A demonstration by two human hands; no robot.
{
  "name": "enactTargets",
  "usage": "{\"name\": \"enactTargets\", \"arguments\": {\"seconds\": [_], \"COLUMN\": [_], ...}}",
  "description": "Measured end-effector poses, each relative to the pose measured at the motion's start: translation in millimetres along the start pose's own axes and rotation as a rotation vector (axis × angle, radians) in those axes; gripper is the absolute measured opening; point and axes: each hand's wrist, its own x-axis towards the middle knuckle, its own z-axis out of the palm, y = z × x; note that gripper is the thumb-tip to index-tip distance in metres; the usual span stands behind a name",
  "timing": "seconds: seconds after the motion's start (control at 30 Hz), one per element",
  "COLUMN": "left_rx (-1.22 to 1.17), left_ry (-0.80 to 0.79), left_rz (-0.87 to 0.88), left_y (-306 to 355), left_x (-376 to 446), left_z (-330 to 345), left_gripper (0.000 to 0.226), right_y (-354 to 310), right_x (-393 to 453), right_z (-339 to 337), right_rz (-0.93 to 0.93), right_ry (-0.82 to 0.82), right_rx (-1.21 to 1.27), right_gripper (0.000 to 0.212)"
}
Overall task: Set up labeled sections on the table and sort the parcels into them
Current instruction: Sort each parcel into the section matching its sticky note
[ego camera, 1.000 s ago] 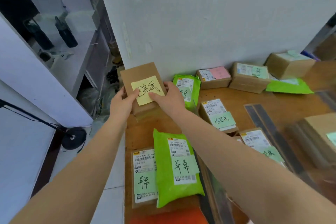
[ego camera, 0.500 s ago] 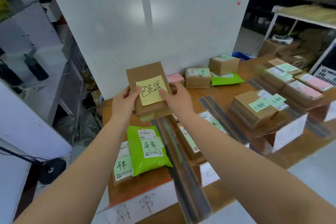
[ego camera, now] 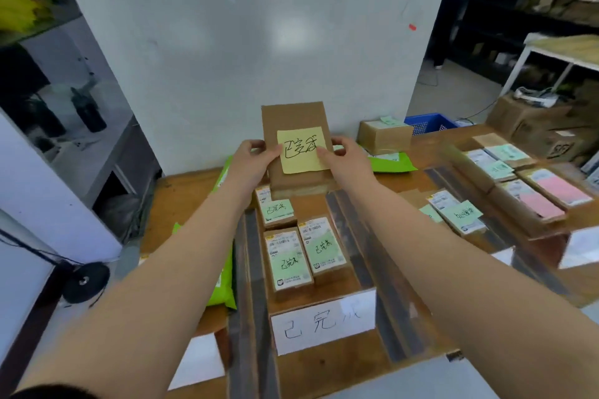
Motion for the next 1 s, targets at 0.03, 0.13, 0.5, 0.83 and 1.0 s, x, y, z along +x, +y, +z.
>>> {"name": "enactTargets", "arguments": {"seconds": [0.03, 0.13, 0.5, 0.83, 1.0], "left_rx": [-0.003, -0.005, 0.107, 0.379, 0.661], "left_ry": [-0.004, -0.013, 0.001, -0.065, -0.059], "left_rz": [-0.005, -0.035, -0.208, -0.265, -0.204], "left_y": [-1.7, -9.5, -71.8, -137.9, -153.8], "left_x": [2.0, 10.4, 94.6, 154.4, 158.8], "left_z": [8.0, 25.8, 53.4, 57.4, 57.8], "left_gripper": [0.043, 0.045, 0.044, 0.032, 0.026], "right_y": [5.1, 18.2, 86.8, 153.9, 164.6], "right_x": [5.7, 24.1, 102.3, 138.9, 136.9], "right_z": [-6.4, -17.2, 12.0, 55.5, 65.5], "right_rz": [0.008, 0.048, 0.202, 0.372, 0.466], "right_ry": [-0.012, -0.054, -0.151, -0.23, -0.319], "right_rx": [0.005, -0.025, -0.205, -0.414, -0.536], "right_gripper": [0.035, 0.034, 0.043, 0.042, 0.039]}}
